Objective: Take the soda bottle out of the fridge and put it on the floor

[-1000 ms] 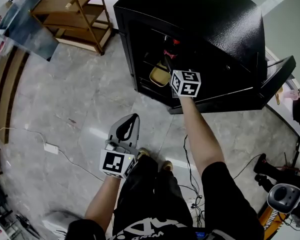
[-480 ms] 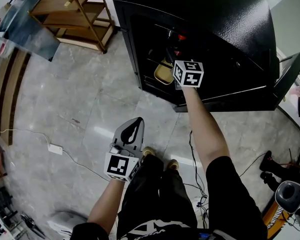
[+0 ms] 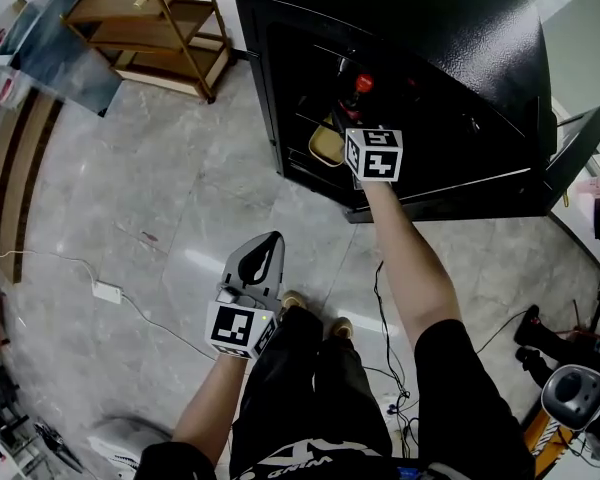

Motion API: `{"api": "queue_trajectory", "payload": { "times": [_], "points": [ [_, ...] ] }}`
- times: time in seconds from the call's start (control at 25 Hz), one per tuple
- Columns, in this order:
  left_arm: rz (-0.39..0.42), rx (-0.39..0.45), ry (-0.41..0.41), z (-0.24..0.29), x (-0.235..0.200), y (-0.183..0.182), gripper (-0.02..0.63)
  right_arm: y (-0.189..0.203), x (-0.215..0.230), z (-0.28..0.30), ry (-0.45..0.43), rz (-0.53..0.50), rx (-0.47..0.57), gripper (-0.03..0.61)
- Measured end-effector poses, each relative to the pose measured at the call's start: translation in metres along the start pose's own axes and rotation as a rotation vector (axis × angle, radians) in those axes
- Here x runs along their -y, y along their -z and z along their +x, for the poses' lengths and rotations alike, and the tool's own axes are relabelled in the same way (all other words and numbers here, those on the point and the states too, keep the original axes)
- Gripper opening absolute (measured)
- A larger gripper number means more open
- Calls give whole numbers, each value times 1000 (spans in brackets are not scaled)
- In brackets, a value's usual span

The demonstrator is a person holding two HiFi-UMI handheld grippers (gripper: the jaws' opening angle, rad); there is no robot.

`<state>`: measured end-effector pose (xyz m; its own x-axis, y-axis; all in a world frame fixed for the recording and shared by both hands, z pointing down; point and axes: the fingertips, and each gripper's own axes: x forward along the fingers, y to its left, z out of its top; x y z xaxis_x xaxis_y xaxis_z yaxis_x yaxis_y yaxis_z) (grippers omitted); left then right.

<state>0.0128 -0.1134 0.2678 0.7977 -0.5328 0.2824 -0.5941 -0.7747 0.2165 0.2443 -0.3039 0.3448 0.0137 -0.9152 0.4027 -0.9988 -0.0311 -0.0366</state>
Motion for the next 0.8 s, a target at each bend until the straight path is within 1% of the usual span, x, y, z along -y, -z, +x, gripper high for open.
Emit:
{"api": "queue_trajectory", "payload": {
  "times": [0.16,0.4,0.52,0.64,0.8],
  "points": [
    [-17,3,-12,-5,12,2,8,6,-7,-27,-14,26,13,313],
    [-29,22,-15,-18,36,1,8,22,-27,-64,-59,12,-5,313],
    [-36,30,-25,-23,41,6,8,27,-38,-74,-90,-11,6,313],
    [-36,34,-31,-26,41,19,8,35,-53,-81,-137,-27,30,313],
    [-38,29,-59,-31,30,53,8,60,-82,-88,-212,-72,46,313]
  ]
}}
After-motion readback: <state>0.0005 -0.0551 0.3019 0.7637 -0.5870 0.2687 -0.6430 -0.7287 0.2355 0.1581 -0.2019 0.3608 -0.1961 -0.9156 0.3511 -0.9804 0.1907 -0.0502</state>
